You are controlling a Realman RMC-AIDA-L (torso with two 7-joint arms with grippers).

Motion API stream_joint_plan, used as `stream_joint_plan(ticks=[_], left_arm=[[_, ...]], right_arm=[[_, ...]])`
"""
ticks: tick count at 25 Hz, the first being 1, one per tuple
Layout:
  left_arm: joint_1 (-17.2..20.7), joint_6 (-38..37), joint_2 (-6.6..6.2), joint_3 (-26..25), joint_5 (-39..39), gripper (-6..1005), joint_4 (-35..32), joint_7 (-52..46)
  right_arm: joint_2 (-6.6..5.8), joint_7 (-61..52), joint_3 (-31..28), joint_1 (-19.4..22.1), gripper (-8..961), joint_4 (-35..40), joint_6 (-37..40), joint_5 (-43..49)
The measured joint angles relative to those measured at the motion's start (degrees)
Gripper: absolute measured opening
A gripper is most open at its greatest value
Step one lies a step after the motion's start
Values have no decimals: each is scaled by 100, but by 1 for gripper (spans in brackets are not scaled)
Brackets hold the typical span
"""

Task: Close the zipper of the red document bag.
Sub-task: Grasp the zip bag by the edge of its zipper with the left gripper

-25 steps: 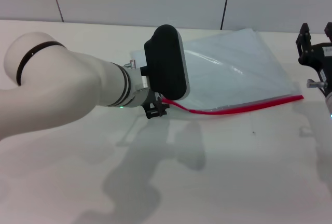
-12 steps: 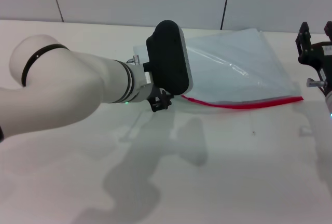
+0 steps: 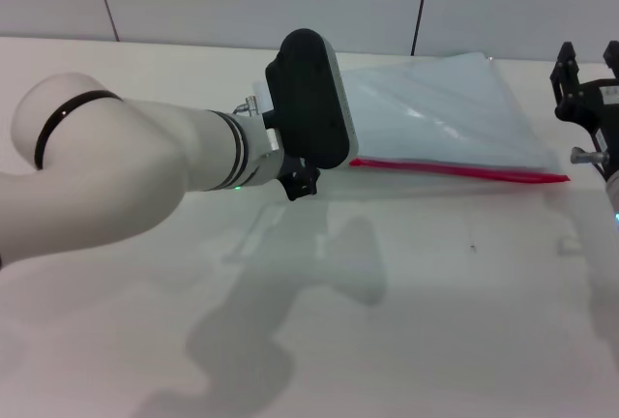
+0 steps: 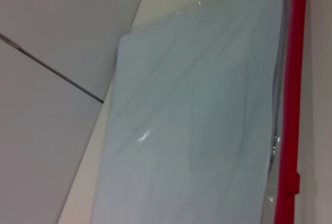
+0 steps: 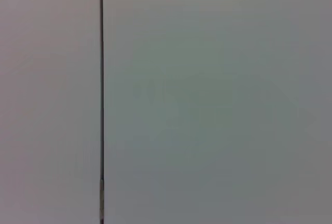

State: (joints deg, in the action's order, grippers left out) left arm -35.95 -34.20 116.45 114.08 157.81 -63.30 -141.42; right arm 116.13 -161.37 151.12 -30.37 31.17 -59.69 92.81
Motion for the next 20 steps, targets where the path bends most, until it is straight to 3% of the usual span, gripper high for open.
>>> stream_joint_plan(ticks=[8, 11, 16, 20], left_arm=[[190, 35, -10, -48, 21, 105, -224, -104], [357, 28, -25, -80, 133, 83, -504, -107], [663, 19, -26, -114, 312, 57, -1049, -107], [847, 25, -30, -150, 366, 56, -1368, -103]], right_arm=[[-35, -5, -51, 92, 526, 593, -46, 0], [-177, -7, -141, 194, 526, 1085, 12, 2], [-811, -9, -152, 339, 526, 2156, 545, 29], [-1457, -9, -157, 322, 525, 2932, 1286, 62]])
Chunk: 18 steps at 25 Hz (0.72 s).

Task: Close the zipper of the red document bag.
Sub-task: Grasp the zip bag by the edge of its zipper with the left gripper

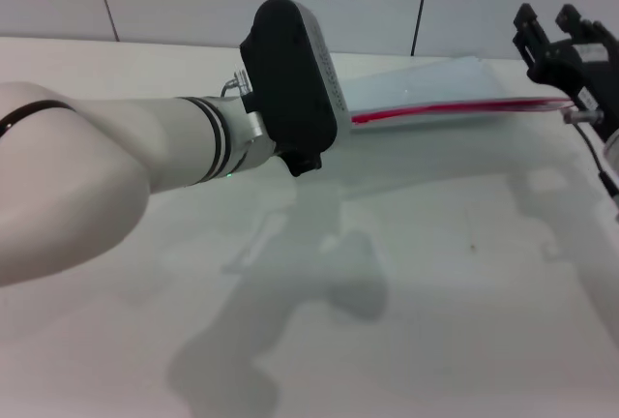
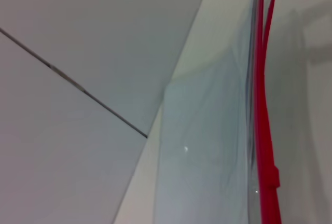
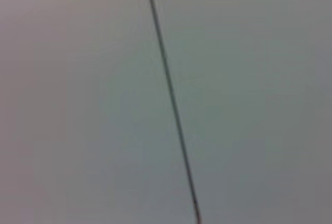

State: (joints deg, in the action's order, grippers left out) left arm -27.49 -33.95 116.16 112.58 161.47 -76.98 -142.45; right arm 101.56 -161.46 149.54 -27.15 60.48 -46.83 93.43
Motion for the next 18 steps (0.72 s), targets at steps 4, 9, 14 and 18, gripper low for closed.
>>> stream_joint_plan(ticks=[4, 9, 14, 18], left_arm=[[89, -17, -6, -65, 2, 56, -197, 40], [206, -26, -15, -153, 32, 56, -382, 49], [322, -33, -9, -161, 190, 57, -553, 41], [324, -33, -4, -161, 235, 56, -604, 39]], right_arm=[[-494, 0, -121, -39, 525, 567, 692, 37], [-652, 1, -826, -38, 525, 958, 2104, 657], [-629, 21, -1740, 97, 525, 1464, 3416, 1535], [-537, 49, -2214, 237, 525, 1704, 3953, 1978]])
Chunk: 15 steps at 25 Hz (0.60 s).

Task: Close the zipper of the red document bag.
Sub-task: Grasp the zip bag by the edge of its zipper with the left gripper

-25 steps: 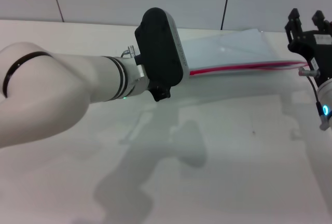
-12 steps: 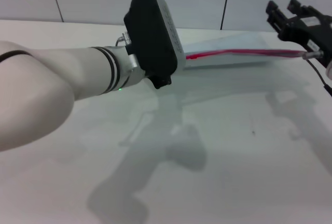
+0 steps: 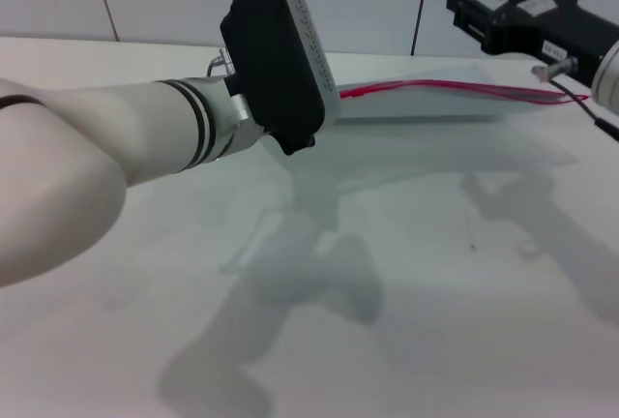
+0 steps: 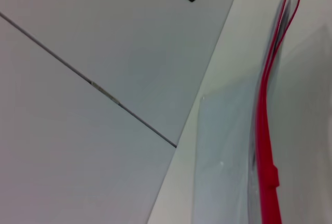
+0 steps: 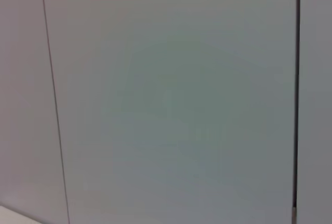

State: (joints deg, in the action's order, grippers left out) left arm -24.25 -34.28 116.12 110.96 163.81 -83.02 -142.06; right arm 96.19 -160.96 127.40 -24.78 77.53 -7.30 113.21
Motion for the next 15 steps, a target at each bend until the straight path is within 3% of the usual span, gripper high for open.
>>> stream_joint_plan(ticks=[7, 10, 13, 15], left_arm=[[-3, 0, 6, 28, 40, 56, -79, 6], [-2, 0, 11, 16, 73, 56, -94, -16], [3, 1, 8, 5, 74, 55, -141, -32], [9, 1, 7, 3, 71, 55, -188, -29]], right_arm=[[74, 109, -543, -20, 524, 347, 999, 437], [179, 429, -880, -25, 524, 508, 1603, 459], [459, 1131, -1371, -27, 524, 626, 2354, 454], [779, 1716, -1842, -27, 524, 656, 2957, 445]])
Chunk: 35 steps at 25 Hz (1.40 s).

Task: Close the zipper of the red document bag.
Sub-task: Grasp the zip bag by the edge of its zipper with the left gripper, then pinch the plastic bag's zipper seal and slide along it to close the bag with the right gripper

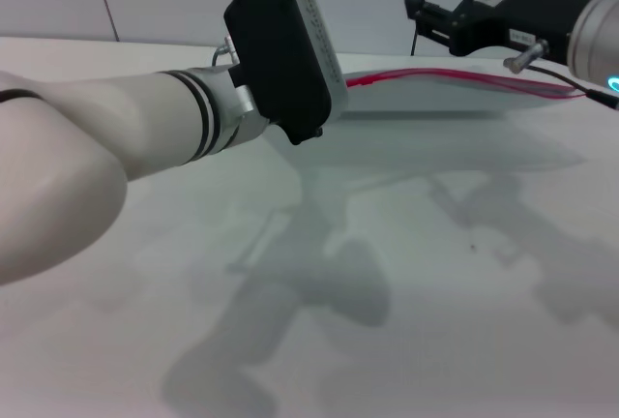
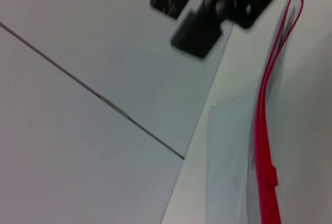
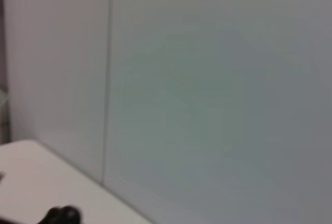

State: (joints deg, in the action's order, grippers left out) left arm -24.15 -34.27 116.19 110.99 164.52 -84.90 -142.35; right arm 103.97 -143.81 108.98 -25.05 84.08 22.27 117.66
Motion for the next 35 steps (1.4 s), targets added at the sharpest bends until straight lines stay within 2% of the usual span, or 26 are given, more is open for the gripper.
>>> stream_joint_plan(ticks=[4, 6, 7, 11, 17, 21, 28, 35], left_arm=[[-15, 0, 0, 0, -16, 56, -50, 6], [-32, 0, 0, 4, -11, 56, -50, 4], [-42, 0, 0, 11, -10, 56, -50, 3], [-55, -1, -5, 12, -13, 55, -50, 3], [-54, -7, -8, 2, -28, 55, -77, 36], [-57, -9, -9, 2, -32, 55, -126, 39], [-67, -14, -8, 1, -38, 55, -221, 19], [-71, -139, -13, -4, -14, 56, -351, 9]], right_arm=[[890, 1467, -1263, 15, 524, 0, 1423, -6], [1195, 2036, -1762, 10, 524, -35, 1955, -39], [1222, 2197, -1866, -5, 524, -50, 2119, -100], [1165, 2455, -1858, -73, 523, -130, 2291, -293], [1185, 3024, -1569, -80, 523, -141, 2290, -36], [1207, 3089, -1200, -84, 522, -131, 1966, 549], [1219, 3026, -399, 91, 517, -63, 913, 1342], [1228, 3013, -150, 148, 512, -42, 714, 1526]])
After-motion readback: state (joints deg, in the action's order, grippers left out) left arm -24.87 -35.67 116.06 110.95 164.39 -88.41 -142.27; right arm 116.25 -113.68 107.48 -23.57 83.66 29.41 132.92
